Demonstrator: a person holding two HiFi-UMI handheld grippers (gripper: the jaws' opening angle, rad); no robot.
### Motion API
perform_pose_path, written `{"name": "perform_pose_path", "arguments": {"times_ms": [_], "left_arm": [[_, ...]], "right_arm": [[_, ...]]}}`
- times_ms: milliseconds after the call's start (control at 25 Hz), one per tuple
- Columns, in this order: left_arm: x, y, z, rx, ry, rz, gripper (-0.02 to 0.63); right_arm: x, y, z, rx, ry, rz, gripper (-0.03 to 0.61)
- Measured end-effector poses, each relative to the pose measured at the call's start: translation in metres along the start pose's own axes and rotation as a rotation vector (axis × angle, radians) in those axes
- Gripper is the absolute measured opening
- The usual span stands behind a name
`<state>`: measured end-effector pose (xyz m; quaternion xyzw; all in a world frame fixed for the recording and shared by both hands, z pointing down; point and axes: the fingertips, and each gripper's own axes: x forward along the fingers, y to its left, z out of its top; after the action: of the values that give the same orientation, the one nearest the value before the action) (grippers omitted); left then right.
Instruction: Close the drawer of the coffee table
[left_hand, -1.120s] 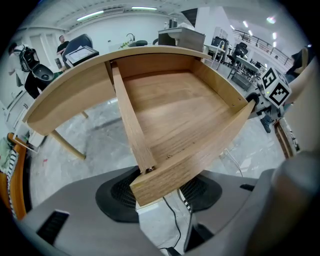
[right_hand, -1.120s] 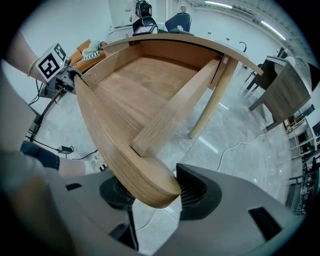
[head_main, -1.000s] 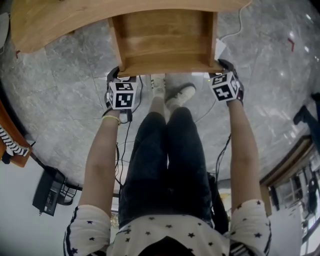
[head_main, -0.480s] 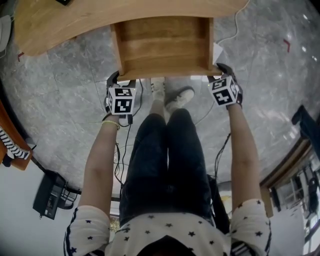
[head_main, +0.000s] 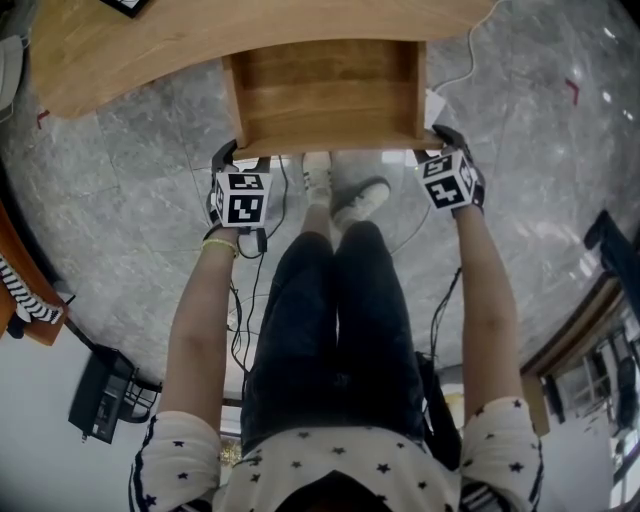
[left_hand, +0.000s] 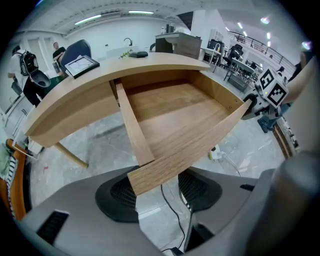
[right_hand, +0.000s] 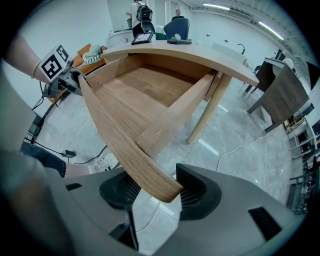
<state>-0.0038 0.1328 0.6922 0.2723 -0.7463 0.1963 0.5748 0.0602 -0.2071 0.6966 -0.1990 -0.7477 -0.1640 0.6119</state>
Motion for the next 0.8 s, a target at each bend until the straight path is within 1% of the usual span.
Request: {"name": "perform_pose_path", "arguments": {"times_ms": [800], "left_arm": [[0.007, 0.013, 0.021, 0.01, -0.015, 0.008, 0.242]], "right_arm": [[0.005, -0.015, 0.018, -0.001, -0.026, -0.014, 0.213]]}}
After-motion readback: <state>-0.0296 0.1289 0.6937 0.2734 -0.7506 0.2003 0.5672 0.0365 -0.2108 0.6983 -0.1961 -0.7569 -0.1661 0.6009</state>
